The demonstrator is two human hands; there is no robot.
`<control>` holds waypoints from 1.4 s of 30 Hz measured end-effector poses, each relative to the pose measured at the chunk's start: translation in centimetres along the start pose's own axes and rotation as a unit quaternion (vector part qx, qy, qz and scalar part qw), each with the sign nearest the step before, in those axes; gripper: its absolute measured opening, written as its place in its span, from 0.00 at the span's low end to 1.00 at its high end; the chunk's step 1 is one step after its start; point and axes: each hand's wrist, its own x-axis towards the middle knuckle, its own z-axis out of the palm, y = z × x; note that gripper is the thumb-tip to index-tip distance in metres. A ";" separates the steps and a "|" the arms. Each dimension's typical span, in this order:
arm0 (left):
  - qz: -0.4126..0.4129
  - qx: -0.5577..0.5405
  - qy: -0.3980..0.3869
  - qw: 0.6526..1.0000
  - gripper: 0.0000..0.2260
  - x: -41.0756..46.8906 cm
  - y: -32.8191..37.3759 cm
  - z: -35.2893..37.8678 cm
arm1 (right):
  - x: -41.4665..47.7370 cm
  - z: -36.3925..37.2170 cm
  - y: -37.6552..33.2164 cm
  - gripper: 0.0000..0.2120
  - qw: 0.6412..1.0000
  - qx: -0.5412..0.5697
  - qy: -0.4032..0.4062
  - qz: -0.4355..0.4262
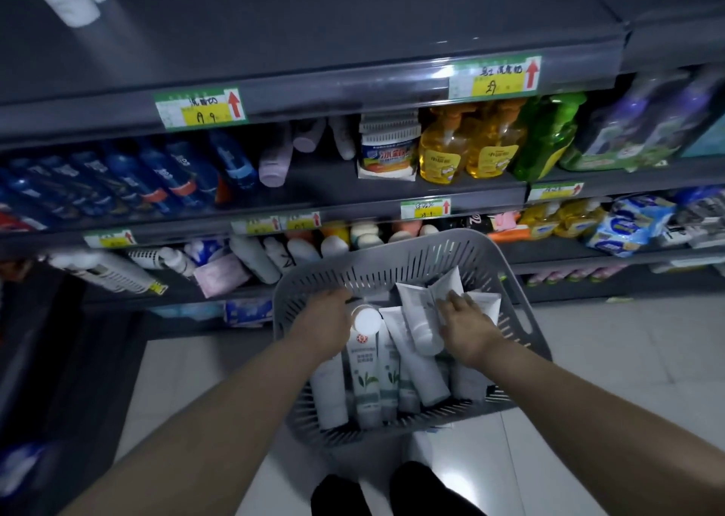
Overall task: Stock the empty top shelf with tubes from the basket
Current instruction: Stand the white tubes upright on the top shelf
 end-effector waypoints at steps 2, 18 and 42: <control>0.006 0.011 -0.004 1.000 0.16 0.4 0.4 0.2 | 0.1 0.4 0.1 0.28 1.000 0.005 0.001 0.000; 0.004 -0.022 -0.088 0.996 0.17 1.5 1.2 3.2 | -3.1 -0.7 -0.3 0.22 0.992 -0.092 0.083 0.004; -0.148 0.040 -0.040 0.987 0.39 3.3 1.7 3.8 | -1.8 -0.5 -2.3 0.15 0.990 -0.012 0.078 -0.116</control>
